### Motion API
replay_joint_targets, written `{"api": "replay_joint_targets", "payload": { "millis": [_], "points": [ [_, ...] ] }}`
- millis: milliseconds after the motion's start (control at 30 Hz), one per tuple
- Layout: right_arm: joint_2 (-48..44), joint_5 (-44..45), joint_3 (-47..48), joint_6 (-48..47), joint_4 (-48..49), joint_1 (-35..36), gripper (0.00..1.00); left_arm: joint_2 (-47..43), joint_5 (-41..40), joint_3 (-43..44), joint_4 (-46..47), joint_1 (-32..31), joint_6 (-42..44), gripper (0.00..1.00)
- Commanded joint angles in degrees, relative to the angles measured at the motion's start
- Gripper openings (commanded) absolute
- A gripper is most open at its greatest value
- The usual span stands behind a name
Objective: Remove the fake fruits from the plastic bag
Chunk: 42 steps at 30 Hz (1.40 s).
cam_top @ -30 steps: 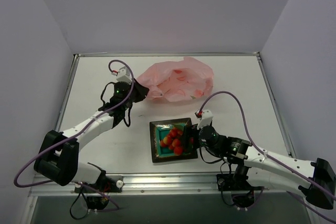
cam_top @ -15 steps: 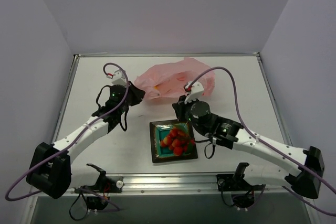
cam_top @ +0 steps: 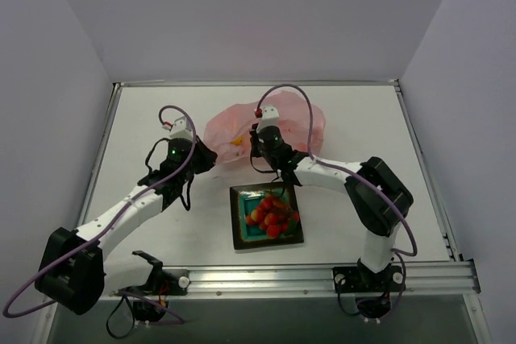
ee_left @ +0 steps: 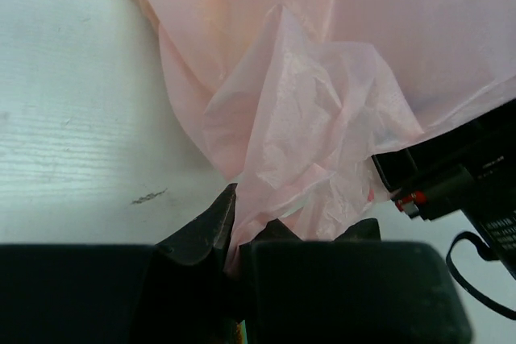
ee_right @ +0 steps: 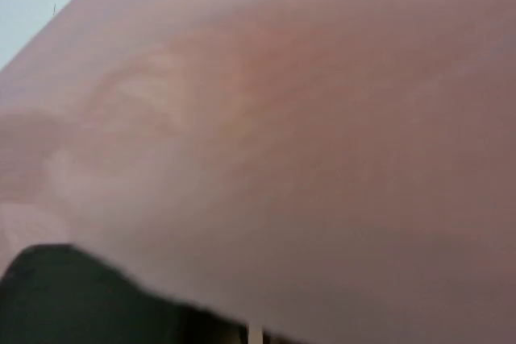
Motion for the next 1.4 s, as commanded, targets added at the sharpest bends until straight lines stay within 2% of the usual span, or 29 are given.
{"api": "replay_joint_targets", "payload": {
  "millis": [0, 167, 367, 467, 767, 800, 867, 900, 967, 1133, 1300, 1367],
  "points": [
    [5.49, -1.04, 2.87, 1.39, 10.19, 0.92, 0.0, -2.18, -3.82, 0.64, -5.18, -0.45, 1.8, 0.02],
    [8.68, 0.63, 1.2, 3.15, 14.24, 5.58, 0.0, -5.52, -8.13, -1.73, -7.48, -0.45, 1.27, 0.02],
    [6.48, -0.43, 5.32, 4.21, 10.21, 1.45, 0.01, -4.99, -7.34, -2.53, -6.34, -0.54, 0.57, 0.02],
    [8.32, -0.17, 10.49, 2.98, 5.64, 0.31, 0.2, -4.55, -7.26, -2.7, -6.08, -0.54, 0.57, 0.02],
    [20.44, 0.98, 22.81, 4.99, 3.09, -1.27, 0.42, -3.32, -5.15, -2.53, -3.79, -0.72, -0.22, 0.03],
    [22.28, 0.72, 24.91, 5.43, 3.08, -1.36, 0.5, -3.15, -4.97, -2.27, -3.7, -0.72, 0.04, 0.02],
    [24.14, -0.95, 26.86, 6.49, 2.73, -1.28, 0.59, -2.71, -5.06, -1.91, -4.05, -0.72, 0.22, 0.02],
    [25.45, -1.13, 27.56, 6.75, 2.56, -1.28, 0.67, -2.71, -5.06, -1.65, -4.14, -0.63, 0.39, 0.02],
    [26.86, -2.27, 28.18, 7.46, 2.73, -1.01, 0.75, -2.79, -5.15, -1.73, -4.14, -0.72, 0.39, 0.02],
    [28.36, -4.74, 26.96, 8.16, 2.21, -0.93, 0.76, -3.15, -5.41, -2.79, -3.7, -0.63, 0.13, 0.02],
    [25.91, -5.26, 20.28, 8.95, 5.98, -0.83, 0.76, -3.85, -5.33, -2.79, -2.65, -0.81, 0.04, 0.02],
    [26.08, -5.53, 21.49, 7.81, 5.81, -0.92, 0.86, -3.59, -5.15, -2.44, -2.39, -0.81, 0.13, 0.02]
  ]
}}
